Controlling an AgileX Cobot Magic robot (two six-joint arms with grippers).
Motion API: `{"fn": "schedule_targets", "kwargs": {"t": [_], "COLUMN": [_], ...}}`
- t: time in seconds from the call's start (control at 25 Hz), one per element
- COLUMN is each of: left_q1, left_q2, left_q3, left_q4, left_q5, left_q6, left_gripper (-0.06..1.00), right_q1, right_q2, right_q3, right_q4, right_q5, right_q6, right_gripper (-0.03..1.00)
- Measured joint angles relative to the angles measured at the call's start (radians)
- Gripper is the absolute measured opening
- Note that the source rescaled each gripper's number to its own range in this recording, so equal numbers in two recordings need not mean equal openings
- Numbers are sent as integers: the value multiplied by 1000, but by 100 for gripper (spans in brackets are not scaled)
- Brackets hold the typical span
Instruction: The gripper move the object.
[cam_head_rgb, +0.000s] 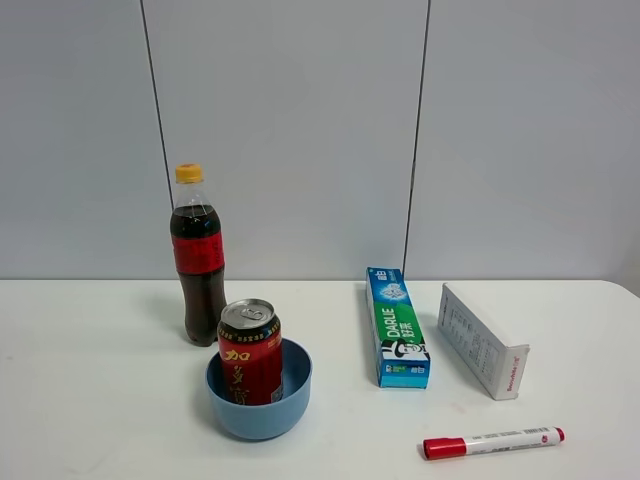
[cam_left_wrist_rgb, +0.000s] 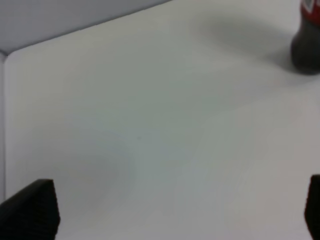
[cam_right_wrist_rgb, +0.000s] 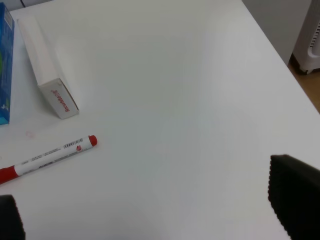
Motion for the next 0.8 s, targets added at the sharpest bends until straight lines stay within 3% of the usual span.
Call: {"fn": "schedule_targets", "kwargs": {"t": [0.24,0.56,0.8], "left_q1": [53,55,56], "left_q2": [-228,-500,-731], "left_q3": [0,15,206], "left_q4": [-1,-12,-59], "left_q5": [174,353,337], "left_q6": [-8,-136,-181], "left_gripper": [98,98,98], "right_q1": [0,0,0], "right_q2": [0,0,0], "right_q3": [0,0,0], "right_q4": [0,0,0], "right_q5": [0,0,0], "right_q6": [0,0,0], "right_gripper": [100,100,100]}}
